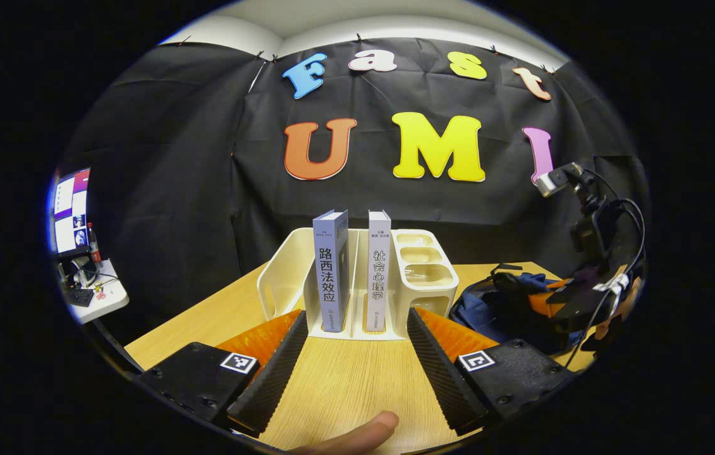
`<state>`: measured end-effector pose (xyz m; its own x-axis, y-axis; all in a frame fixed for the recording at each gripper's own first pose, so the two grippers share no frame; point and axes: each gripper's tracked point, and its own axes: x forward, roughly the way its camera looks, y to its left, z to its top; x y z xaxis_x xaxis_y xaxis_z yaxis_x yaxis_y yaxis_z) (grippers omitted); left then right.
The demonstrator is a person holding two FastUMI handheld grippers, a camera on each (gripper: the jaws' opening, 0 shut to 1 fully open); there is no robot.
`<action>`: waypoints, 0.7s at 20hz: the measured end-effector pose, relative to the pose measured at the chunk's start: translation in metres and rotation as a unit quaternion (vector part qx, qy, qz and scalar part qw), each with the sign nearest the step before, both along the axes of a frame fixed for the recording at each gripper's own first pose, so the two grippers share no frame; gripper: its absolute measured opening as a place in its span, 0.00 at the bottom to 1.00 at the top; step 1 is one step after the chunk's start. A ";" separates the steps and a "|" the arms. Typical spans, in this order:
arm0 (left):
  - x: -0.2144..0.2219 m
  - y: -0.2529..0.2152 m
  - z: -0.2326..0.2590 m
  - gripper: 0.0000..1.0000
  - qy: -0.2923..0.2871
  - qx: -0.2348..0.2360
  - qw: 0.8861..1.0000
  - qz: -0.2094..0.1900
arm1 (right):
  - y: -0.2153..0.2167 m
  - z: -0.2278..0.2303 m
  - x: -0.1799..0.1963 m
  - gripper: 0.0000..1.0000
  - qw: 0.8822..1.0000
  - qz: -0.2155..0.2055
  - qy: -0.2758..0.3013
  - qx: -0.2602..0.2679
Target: Open the schoolbag, grab two books from the bookshelf and put them into the schoolbag.
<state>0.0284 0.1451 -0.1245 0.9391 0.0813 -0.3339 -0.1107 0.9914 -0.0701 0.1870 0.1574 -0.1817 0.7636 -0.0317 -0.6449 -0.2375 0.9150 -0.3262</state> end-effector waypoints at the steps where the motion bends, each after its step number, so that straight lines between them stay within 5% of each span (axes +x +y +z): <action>1: 0.001 -0.001 -0.004 1.00 0.003 -0.002 1.000 -0.002 | -0.008 0.011 0.004 0.01 1.000 0.002 -0.009 0.002; 14: 0.043 0.004 -0.005 1.00 0.034 -0.016 0.999 0.001 | -0.114 0.103 0.046 0.01 0.997 -0.009 -0.070 0.038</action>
